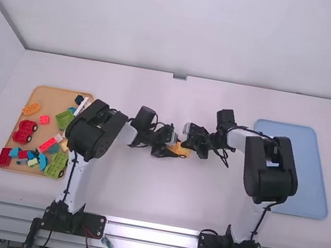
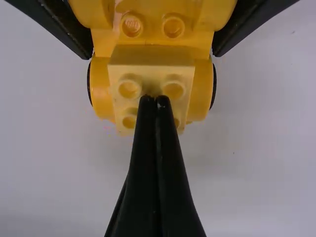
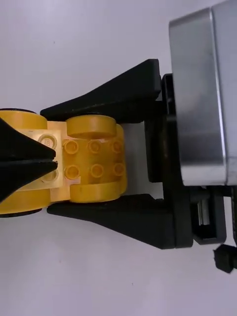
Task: Assemble lego blocks to make yellow taxi
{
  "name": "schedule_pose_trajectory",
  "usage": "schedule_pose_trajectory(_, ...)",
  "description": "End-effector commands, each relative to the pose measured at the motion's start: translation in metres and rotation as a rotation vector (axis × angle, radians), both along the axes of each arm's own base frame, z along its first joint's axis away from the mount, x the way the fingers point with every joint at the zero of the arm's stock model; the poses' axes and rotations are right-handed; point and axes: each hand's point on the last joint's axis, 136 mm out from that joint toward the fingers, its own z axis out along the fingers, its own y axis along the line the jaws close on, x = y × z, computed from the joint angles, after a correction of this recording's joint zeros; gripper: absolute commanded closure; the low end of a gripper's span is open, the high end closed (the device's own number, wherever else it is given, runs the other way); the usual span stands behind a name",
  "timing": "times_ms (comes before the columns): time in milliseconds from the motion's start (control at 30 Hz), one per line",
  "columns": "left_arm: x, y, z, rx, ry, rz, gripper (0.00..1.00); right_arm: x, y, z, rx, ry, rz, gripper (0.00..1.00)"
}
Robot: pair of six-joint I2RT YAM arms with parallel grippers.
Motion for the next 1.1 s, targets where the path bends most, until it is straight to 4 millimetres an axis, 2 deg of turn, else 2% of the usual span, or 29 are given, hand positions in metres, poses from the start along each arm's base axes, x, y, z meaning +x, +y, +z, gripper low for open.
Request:
schedule_pose_trajectory(0,-0.005,0.009,-0.019,0.053,0.053,0.04,0.65,-0.015,-0.035,-0.062,-0.259,0.072,-0.09,1.0)
schedule_pose_trajectory(100,-0.005,0.009,-0.019,0.054,0.055,0.041,0.65,-0.011,-0.026,-0.052,-0.184,0.036,-0.07,1.0)
schedule_pose_trajectory(167,-0.005,0.008,-0.02,0.057,0.055,0.04,0.65,-0.002,-0.015,-0.019,-0.051,0.001,-0.062,1.0)
schedule_pose_trajectory(200,-0.005,0.009,-0.02,0.058,0.055,0.041,0.65,-0.001,-0.015,-0.016,-0.039,-0.002,-0.06,1.0)
schedule_pose_trajectory(233,-0.005,0.009,-0.02,0.057,0.056,0.043,0.64,0.001,-0.009,0.012,0.049,-0.028,-0.044,0.98)
schedule_pose_trajectory(267,-0.005,0.009,-0.02,0.057,0.056,0.043,0.64,0.002,-0.007,0.024,0.083,-0.042,-0.041,0.87)
schedule_pose_trajectory(300,-0.005,0.009,-0.02,0.058,0.056,0.043,0.63,0.004,-0.006,0.039,0.124,-0.05,-0.045,0.63)
schedule_pose_trajectory(333,-0.006,0.007,-0.02,0.058,0.056,0.037,0.62,0.007,-0.01,0.057,0.157,-0.061,-0.061,0.14)
schedule_pose_trajectory(367,-0.007,0.007,-0.02,0.057,0.056,0.036,0.62,0.012,-0.014,0.065,0.16,-0.065,-0.089,0.01)
schedule_pose_trajectory(467,-0.007,0.007,-0.02,0.06,0.061,0.037,0.58,0.027,-0.032,0.076,0.122,-0.066,-0.199,0.01)
schedule_pose_trajectory(533,-0.008,0.008,-0.021,0.062,0.067,0.036,0.49,0.035,-0.043,0.076,0.089,-0.049,-0.273,0.01)
schedule_pose_trajectory(567,-0.008,0.009,-0.022,0.063,0.073,0.04,0.18,0.04,-0.051,0.073,0.064,-0.026,-0.331,0.01)
schedule_pose_trajectory(600,-0.007,0.01,-0.022,0.064,0.075,0.043,0.01,0.041,-0.053,0.072,0.054,-0.015,-0.351,0.01)
schedule_pose_trajectory(700,-0.005,0.018,-0.019,0.074,0.092,0.063,0.01,0.041,-0.058,0.064,0.016,0.03,-0.398,0.01)
schedule_pose_trajectory(800,-0.004,0.026,-0.012,0.094,0.099,0.076,0.01,0.039,-0.055,0.064,0.011,0.027,-0.384,0.01)
schedule_pose_trajectory(933,-0.001,0.049,0.001,0.17,0.095,0.115,0.01,0.041,-0.05,0.064,0.008,0.008,-0.375,0.01)
schedule_pose_trajectory(1033,0.004,0.079,0.014,0.276,0.121,0.212,0.01,0.043,-0.048,0.062,-0.018,-0.017,-0.376,0.01)
schedule_pose_trajectory(1067,0.004,0.084,0.017,0.289,0.127,0.225,0.01,0.043,-0.047,0.062,-0.023,-0.019,-0.374,0.01)
